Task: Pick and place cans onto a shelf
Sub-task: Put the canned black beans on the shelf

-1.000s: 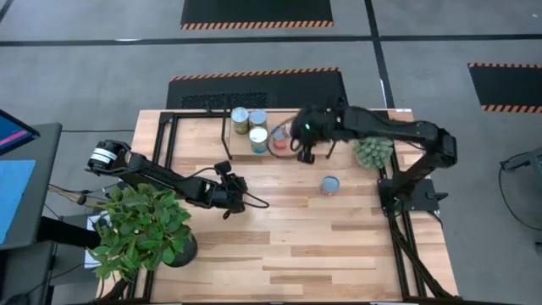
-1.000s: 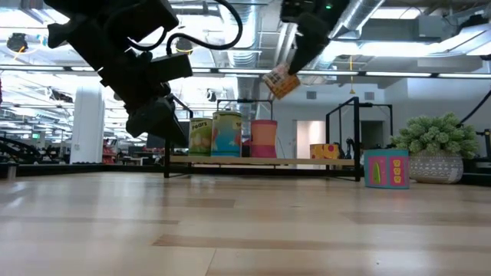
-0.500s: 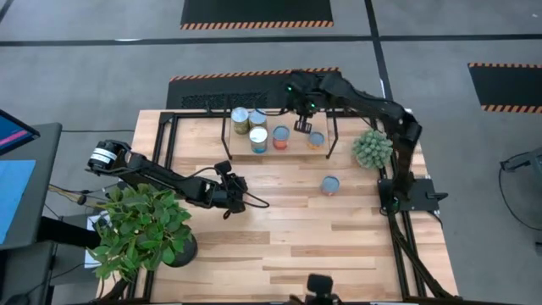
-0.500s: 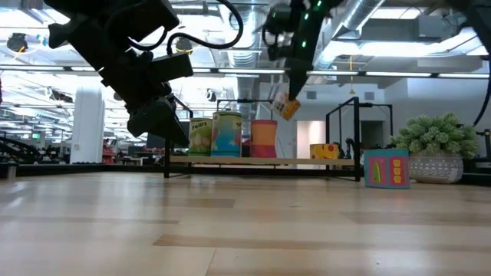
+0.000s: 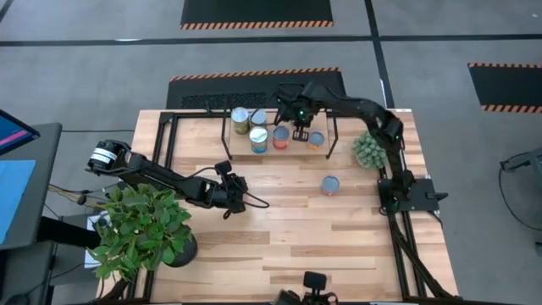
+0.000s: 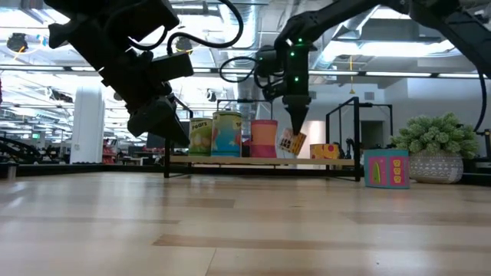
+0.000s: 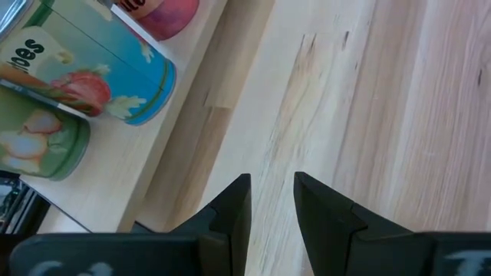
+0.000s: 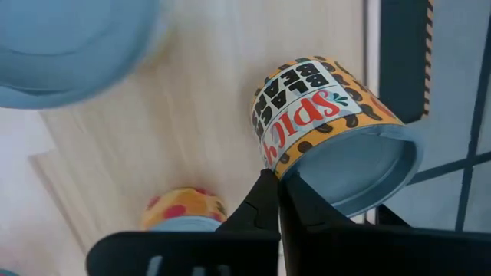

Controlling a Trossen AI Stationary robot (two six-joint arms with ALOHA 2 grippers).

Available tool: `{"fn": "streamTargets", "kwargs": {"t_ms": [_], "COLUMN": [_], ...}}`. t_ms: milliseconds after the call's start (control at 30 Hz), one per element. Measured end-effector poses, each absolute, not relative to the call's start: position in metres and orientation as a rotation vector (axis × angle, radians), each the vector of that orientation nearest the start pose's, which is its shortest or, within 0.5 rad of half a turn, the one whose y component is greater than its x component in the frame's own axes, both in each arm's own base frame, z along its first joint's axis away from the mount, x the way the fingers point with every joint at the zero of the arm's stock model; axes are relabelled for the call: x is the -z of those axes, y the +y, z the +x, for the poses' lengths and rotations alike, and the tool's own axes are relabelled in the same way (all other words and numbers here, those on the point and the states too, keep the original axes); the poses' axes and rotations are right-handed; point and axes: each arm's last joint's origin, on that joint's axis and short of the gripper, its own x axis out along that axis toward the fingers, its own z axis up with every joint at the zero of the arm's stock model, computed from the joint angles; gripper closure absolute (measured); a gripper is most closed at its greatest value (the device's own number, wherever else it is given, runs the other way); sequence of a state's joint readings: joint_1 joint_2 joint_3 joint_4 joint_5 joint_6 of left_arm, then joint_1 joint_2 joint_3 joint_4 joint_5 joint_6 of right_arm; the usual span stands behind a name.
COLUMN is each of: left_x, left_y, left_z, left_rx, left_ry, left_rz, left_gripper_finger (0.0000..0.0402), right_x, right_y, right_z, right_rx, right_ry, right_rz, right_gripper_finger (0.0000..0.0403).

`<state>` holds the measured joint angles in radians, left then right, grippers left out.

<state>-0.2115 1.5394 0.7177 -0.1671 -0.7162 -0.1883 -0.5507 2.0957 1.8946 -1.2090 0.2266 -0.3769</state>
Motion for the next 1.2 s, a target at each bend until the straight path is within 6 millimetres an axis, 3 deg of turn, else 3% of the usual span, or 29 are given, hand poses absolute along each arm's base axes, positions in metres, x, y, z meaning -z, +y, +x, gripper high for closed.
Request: {"fn": "streamTargets", "kwargs": {"t_ms": [333, 833, 1200], "left_x": [-0.154, -0.153, -0.153], "left_y": [-0.039, -0.039, -0.039], "left_z": [0.270, 0.270, 0.270], "left_rx": [-0.538, -0.517, -0.518], "left_ry": [0.841, 0.848, 0.848], "left_rz": [0.272, 0.260, 0.256], "left_gripper_finger": [0.0308, 0.0308, 0.0308], "right_x": [-0.246, -0.246, -0.246], "right_y": [-0.211, -0.213, -0.215], "right_z": [0.358, 0.355, 0.359], "right_rx": [0.324, 0.326, 0.327], "right_ry": [1.558, 1.560, 1.517], "right_rz": [-0.068, -0.030, -0.064], "right_gripper_finger": [0.0371, 0.0353, 0.0306]}}
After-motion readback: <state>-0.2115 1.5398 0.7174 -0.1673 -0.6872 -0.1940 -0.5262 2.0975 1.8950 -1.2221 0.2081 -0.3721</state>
